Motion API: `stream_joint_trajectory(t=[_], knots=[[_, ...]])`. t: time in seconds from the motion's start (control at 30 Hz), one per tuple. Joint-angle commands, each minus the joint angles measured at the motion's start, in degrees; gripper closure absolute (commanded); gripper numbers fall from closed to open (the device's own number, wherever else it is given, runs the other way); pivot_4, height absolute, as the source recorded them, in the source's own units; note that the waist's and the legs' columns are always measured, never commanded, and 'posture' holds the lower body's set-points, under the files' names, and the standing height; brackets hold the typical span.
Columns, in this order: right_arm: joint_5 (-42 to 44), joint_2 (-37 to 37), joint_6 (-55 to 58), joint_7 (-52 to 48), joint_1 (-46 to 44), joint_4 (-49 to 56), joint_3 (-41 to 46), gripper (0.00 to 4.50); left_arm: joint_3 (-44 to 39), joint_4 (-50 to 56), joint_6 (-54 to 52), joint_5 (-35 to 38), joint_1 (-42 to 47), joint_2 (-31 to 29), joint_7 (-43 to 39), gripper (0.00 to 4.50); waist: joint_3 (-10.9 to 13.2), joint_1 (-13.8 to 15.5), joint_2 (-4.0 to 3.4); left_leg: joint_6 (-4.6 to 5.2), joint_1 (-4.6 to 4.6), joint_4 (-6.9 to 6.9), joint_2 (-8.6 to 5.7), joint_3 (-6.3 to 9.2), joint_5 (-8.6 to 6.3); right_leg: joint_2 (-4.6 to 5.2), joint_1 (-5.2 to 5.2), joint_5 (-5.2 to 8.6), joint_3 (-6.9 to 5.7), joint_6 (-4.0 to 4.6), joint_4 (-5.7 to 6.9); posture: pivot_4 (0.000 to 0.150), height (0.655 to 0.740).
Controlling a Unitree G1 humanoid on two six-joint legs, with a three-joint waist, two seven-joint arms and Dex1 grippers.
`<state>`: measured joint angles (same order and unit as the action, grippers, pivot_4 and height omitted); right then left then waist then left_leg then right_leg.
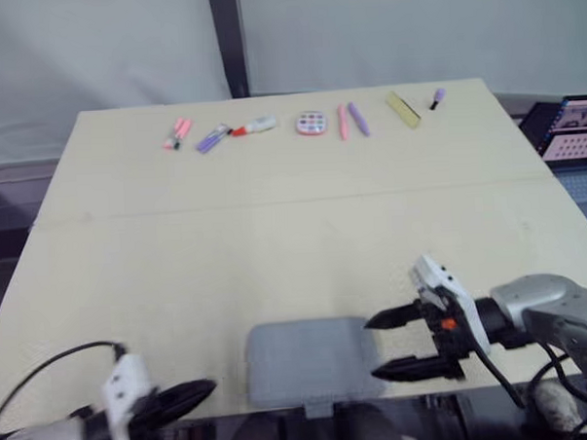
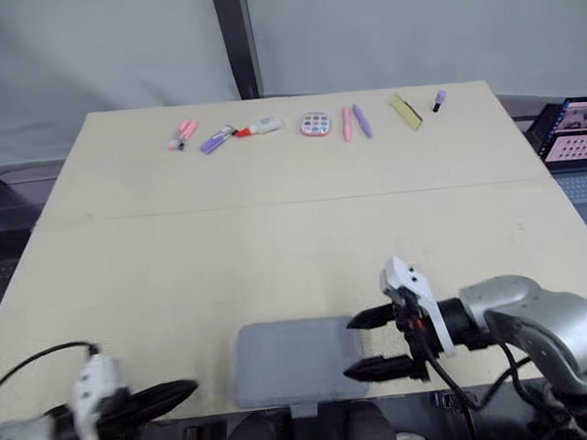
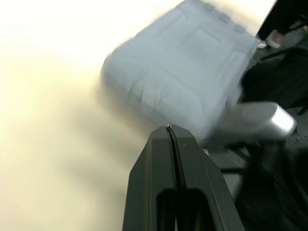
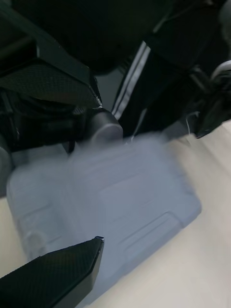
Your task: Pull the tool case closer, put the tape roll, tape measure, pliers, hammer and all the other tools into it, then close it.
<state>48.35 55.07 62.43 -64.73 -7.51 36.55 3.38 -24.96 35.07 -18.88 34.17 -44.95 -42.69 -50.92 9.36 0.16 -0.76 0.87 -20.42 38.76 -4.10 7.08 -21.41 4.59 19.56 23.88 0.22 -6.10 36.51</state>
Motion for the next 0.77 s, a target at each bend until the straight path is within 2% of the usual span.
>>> stream_joint_trajectory(t=[0.03, 0.17, 0.33, 0.57, 0.77], knots=[[-0.11, 4.4, -4.61, -3.23, 8.69, 4.74, 7.85, 0.0, -8.19, -5.12, 2.3, 0.79, 0.77, 1.33, -1.31, 4.46, 0.02, 1.44, -0.02, 0.0, -0.02, 0.04, -0.03, 0.09, 0.0, 0.02, -0.07, 0.0, -0.03, -0.01, -0.07, 0.15, 0.74], [-6.47, 1.8, -15.09, -0.55, 15.62, 2.33, 12.3, 0.0, -6.03, -10.13, 5.22, -4.28, 7.66, 2.15, 0.83, 4.46, -0.08, 2.64, 0.23, 0.02, -0.02, 0.14, -0.07, 0.11, -0.01, 0.02, -0.22, -0.08, -0.02, -0.15, -0.23, 0.15, 0.74], [-17.11, -3.47, -30.32, 2.62, 20.57, -2.65, 11.33, 0.0, -0.51, -14.96, 10.41, -10.94, 14.72, 5.14, 3.77, 4.46, -0.13, 2.41, 0.33, 0.03, 0.04, 0.09, -0.1, 0.05, -0.02, 0.01, -0.12, -0.1, -0.01, -0.17, -0.01, 0.15, 0.74], [-20.46, -8.77, -38.54, 4.9, 21.32, -9.08, 11.12, 0.0, 4.4, -18.67, 13.94, -15.54, 20.08, 8.39, 6.53, 4.46, -0.13, 1.15, 0.32, 0.02, 0.13, 0.03, -0.04, 0.0, -0.01, -0.05, -0.1, -0.09, -0.01, -0.16, 0.14, 0.15, 0.74], [-22.97, -9.19, -40.68, 5.91, 21.39, -12.1, 9.8, 0.0, 7.78, -18.79, 14.37, -16.07, 23.12, 9.85, 7.02, 4.46, -0.13, 1.2, 0.31, 0.02, 0.16, 0.04, -0.05, 0.02, -0.01, -0.04, -0.05, -0.09, 0.01, -0.16, 0.31, 0.15, 0.74]])
